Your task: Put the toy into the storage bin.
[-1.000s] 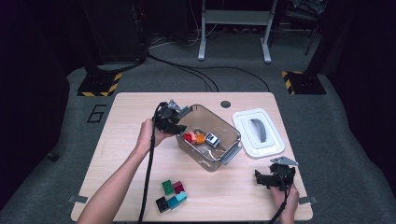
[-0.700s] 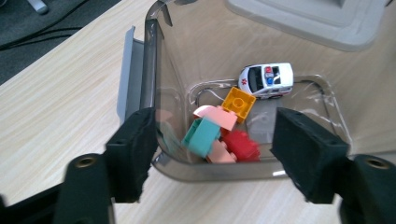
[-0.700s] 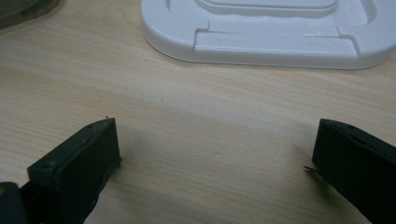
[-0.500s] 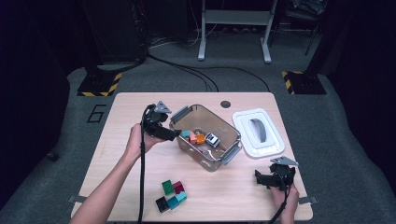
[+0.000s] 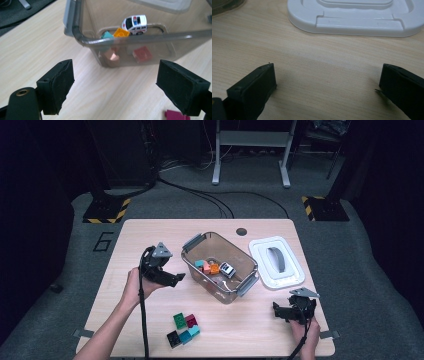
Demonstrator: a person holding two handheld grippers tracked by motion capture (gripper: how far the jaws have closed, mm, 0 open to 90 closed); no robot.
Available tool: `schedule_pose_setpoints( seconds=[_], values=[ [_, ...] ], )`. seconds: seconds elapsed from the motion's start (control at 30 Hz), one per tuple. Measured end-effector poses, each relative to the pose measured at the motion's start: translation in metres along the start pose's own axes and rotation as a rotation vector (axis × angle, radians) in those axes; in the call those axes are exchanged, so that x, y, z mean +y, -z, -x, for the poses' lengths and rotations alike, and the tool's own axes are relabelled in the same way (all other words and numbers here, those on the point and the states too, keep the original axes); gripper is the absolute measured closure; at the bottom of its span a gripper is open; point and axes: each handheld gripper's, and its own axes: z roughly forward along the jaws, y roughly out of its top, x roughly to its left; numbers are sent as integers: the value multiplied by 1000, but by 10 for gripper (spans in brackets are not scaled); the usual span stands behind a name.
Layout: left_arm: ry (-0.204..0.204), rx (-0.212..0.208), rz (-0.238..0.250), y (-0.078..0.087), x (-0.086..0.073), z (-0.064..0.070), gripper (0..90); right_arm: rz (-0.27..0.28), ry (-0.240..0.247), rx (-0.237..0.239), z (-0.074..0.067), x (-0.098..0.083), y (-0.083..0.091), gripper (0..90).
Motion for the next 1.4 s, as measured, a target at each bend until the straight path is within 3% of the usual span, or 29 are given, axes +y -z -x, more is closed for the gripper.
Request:
schedule_pose_setpoints(
  seconds=[0.2, 0.53, 0.8, 0.83, 1.13, 1.4],
  values=[
    [12, -21, -20, -5, -25, 9, 141, -1, -1, 0, 0, 0, 0, 1],
    [9, -74, -111, -28, -69, 35, 132, -1, -1, -1, 0, 0, 0, 1],
    [39, -118, -145, -38, -90, 44, 124, 0, 0, 0, 0, 0, 0, 1],
    [50, -139, -160, -40, -96, 45, 121, -1, 0, -1, 0, 0, 0, 1],
    [63, -131, -194, -44, -111, 41, 125, -1, -1, -1, 0, 0, 0, 1],
    [68, -99, -223, -47, -110, 24, 129, -1, -2, -1, 0, 0, 0, 1]
  ],
)
